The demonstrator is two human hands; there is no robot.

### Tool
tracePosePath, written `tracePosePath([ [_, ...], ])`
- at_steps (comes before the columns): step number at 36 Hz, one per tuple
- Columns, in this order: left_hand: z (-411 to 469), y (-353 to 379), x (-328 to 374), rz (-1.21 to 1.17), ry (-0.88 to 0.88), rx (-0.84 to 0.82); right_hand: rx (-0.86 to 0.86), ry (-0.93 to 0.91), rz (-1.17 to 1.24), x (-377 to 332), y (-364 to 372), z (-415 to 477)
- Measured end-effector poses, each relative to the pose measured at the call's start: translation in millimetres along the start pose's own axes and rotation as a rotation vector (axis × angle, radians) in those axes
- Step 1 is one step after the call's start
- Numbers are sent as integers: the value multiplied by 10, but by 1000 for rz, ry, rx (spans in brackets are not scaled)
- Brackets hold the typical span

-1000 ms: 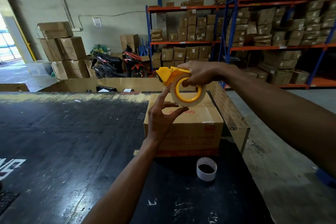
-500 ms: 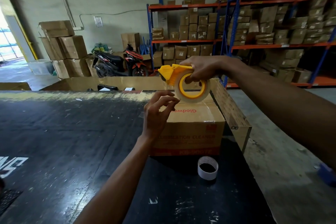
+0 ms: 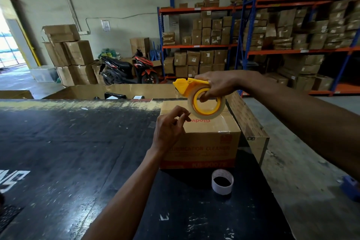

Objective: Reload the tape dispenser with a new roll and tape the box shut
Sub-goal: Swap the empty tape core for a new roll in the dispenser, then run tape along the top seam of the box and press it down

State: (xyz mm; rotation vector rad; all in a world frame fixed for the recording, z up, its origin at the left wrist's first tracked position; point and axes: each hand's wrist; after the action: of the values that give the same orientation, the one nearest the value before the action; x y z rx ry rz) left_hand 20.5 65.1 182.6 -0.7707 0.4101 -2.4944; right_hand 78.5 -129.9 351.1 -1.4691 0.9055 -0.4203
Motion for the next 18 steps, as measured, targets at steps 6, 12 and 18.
tracePosePath([
  [6,70,-69,-74,-61,-22,-44,-51,47,-10,57,87,-174],
  [12,253,-182,-87,-90,-8,-152,-55,67,-103,89,136,-291],
  [18,360,-106,6,-398,-217,-243,3,125,-180,75,84,-333],
])
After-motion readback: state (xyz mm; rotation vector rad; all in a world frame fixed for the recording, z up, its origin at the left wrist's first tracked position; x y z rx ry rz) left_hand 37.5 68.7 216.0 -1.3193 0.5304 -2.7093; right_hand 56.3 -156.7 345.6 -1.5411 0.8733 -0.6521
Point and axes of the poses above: each hand's wrist, its own z-axis towards the middle knuckle, its own y-axis out of the palm, x = y × z, and after that the axes turned 5 degrees about -x, right-handed
